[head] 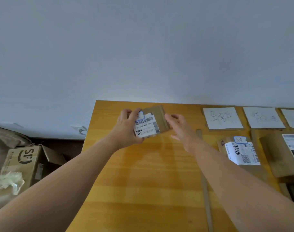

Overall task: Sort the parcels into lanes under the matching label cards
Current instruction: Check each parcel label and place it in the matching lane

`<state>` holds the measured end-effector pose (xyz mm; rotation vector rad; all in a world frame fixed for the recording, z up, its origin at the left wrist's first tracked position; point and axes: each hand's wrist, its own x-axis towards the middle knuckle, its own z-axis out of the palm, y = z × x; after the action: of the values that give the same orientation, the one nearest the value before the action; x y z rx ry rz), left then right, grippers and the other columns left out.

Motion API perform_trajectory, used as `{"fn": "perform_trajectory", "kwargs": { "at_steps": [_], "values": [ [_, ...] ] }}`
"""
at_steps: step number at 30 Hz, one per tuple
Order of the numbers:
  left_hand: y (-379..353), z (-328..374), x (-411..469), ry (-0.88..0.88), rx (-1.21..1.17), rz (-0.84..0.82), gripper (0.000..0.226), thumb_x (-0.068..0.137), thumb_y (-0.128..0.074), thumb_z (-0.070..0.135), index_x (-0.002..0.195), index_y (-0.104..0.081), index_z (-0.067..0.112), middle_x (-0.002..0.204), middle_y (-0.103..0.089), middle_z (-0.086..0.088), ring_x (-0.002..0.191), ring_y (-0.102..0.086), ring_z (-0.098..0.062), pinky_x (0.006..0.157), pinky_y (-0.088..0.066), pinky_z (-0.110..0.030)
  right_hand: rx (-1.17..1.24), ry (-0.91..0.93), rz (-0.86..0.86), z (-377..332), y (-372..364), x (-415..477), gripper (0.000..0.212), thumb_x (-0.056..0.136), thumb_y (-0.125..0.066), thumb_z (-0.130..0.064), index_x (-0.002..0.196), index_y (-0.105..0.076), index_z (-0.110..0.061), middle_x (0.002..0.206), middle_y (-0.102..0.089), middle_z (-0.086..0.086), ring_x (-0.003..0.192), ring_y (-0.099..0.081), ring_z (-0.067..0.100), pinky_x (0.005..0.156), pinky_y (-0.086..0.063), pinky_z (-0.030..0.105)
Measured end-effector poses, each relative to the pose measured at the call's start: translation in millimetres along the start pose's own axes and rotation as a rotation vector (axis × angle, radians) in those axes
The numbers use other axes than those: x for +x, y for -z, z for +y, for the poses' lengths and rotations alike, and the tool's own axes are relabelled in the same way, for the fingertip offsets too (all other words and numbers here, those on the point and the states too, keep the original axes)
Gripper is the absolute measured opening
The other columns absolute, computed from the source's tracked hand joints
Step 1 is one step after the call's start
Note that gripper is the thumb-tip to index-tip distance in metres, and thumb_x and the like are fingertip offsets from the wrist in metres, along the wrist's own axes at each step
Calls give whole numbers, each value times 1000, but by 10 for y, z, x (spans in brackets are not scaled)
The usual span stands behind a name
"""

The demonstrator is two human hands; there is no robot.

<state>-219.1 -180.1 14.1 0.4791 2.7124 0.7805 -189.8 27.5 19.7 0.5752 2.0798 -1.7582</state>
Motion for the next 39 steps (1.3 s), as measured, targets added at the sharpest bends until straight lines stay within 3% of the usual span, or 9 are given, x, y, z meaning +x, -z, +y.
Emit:
{"fn": "perform_trajectory", "kwargs": {
  "at_steps": [6,10,13,16,23,27,33,37,39],
  "values": [
    [-15,840,-412,-283,-106,79,116,62,-85,41,151,-12,21,144,-25,-8,130,-35,-17,109,-35,-33,170,130,99,32,548,-663,67,79,-72,-47,135,-40,-26,116,-66,7,99,-67,19,85,-55,33],
    [-119,1418,-674,-91,-552,97,115,62,-73,63,151,-8,31,154,-20,1,139,-29,-12,110,-31,-33,289,225,121,128,1001,-1167,67,76,-73,-45,133,-46,-22,110,-71,3,93,-70,14,70,-55,20],
    [-239,1758,-795,82,-899,31,101,67,-78,53,148,-27,22,141,-48,-1,123,-54,-15,102,-44,-35,318,288,144,229,1271,-1476,81,66,-78,-50,133,-48,-19,103,-74,1,95,-71,15,88,-55,36],
    [-377,2035,-902,61,-1023,22,71,78,-73,31,139,-44,10,112,-70,0,101,-68,-14,85,-53,-29,335,352,159,328,1518,-1716,78,70,-79,-43,135,-45,-15,97,-75,0,91,-72,15,77,-56,32],
    [-678,2539,-1106,-17,-1070,36,62,79,-68,21,136,-48,5,106,-73,0,99,-69,-15,80,-53,-22,400,406,155,616,2011,-2043,74,72,-73,-35,136,-44,-13,91,-76,-5,87,-73,13,68,-57,28],
    [-868,2691,-1121,49,-1032,46,71,75,-71,31,138,-45,9,115,-70,-3,105,-67,-16,93,-51,-29,396,347,172,787,2190,-2077,88,61,-80,-48,136,-46,-16,104,-74,3,98,-71,20,87,-55,43],
    [-1299,2714,-1136,226,-969,38,47,89,-64,32,130,-53,12,108,-72,0,99,-67,-12,96,-51,-34,223,195,173,1123,2288,-2022,92,52,-76,-73,127,-58,-22,111,-73,-2,106,-67,17,101,-48,45],
    [-1650,2631,-1135,335,-884,-47,38,92,-57,41,123,-59,19,108,-71,3,104,-64,-13,99,-47,-35,165,67,94,1430,2267,-1955,61,76,-66,-63,123,-61,-24,112,-72,-5,109,-64,17,104,-43,43],
    [-1777,2604,-1130,371,-845,-93,38,93,-54,42,124,-59,19,107,-71,3,100,-64,-11,88,-48,-27,166,5,74,1555,2254,-1931,47,87,-60,-51,123,-61,-20,112,-72,-2,108,-64,18,103,-43,43]
  ]
}}
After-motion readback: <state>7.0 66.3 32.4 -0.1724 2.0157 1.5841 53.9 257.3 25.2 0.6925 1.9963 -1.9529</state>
